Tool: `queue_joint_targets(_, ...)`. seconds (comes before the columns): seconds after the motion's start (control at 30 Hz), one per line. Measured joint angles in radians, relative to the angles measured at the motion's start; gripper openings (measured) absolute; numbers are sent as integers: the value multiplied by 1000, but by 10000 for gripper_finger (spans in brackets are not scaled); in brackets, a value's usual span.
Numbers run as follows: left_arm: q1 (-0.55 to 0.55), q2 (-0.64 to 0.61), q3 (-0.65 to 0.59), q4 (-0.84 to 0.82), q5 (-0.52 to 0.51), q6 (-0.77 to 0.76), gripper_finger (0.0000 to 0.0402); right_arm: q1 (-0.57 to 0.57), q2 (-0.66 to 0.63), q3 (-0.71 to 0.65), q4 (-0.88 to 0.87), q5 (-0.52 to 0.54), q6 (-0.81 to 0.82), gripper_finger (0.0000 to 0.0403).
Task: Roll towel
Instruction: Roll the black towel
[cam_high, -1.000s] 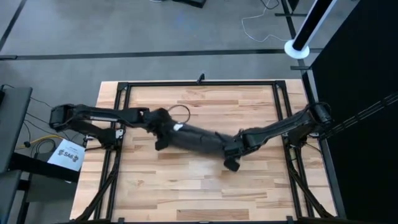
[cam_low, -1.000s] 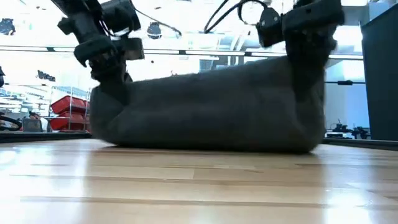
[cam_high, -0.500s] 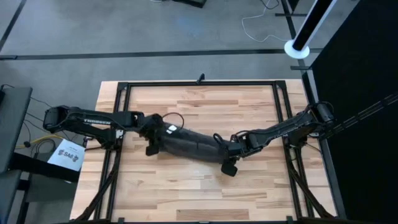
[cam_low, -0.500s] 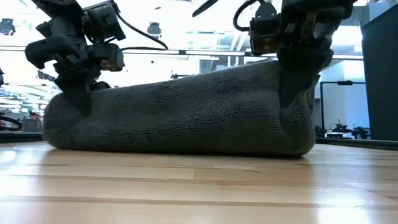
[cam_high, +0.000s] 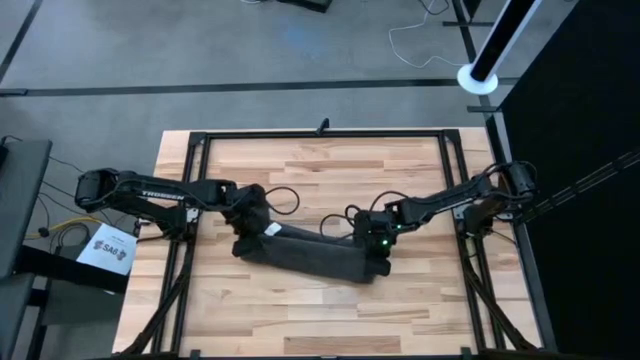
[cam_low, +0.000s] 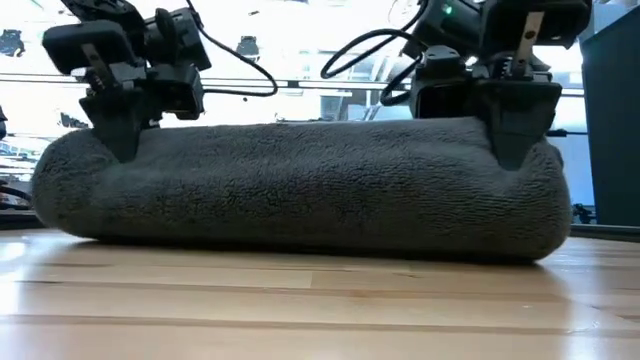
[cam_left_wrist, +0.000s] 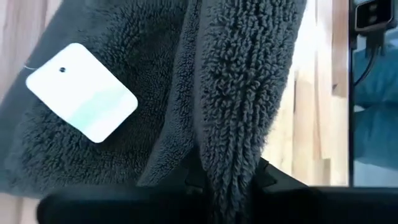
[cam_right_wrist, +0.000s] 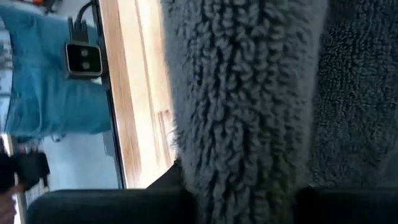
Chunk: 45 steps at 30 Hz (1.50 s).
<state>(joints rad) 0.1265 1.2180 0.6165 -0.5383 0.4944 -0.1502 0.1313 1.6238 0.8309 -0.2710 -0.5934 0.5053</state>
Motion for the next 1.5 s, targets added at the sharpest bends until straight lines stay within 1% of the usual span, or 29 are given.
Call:
queue_joint_targets(0.1,15,6,22,2,39,-9,25,-19,0,-3,-23,-19,-66,39)
queue_joint_targets(0.17,40,25,23,23,44,-9,25,-37,0,-3,-56,-24,-106,39)
queue_joint_targets(0.33,117,165,25,61,58,51,25,-89,19,-1,-133,-20,-186,39)
queue_joint_targets(0.5,153,304,26,100,98,50,25,-121,53,-2,-143,-21,-201,39)
queue_joint_targets(0.67,155,355,27,112,119,52,25,-118,88,0,-162,-21,-203,40)
queue_joint_targets(0.73,155,352,27,113,119,55,25,-110,99,0,-162,-21,-200,57)
queue_joint_targets(0.8,155,334,26,112,113,55,25,-98,104,3,-165,-20,-200,85)
queue_joint_targets(0.9,154,277,27,99,82,42,25,-93,106,22,-179,-19,-200,118)
queue_joint_targets(0.97,153,226,32,79,52,33,25,-92,105,45,-179,-13,-201,119)
queue_joint_targets(1.07,150,158,55,30,-2,45,25,-93,105,84,-196,-13,-216,96)
queue_joint_targets(1.13,150,125,69,-8,-23,74,25,-100,105,98,-201,-10,-222,80)
queue_joint_targets(1.23,148,99,71,-51,-28,109,25,-110,105,111,-237,9,-244,75)
queue_joint_targets(1.33,139,90,76,-78,-24,138,25,-123,105,126,-308,20,-269,94)
queue_joint_targets(1.5,103,90,72,-124,-27,150,25,-140,83,158,-455,-2,-342,150)
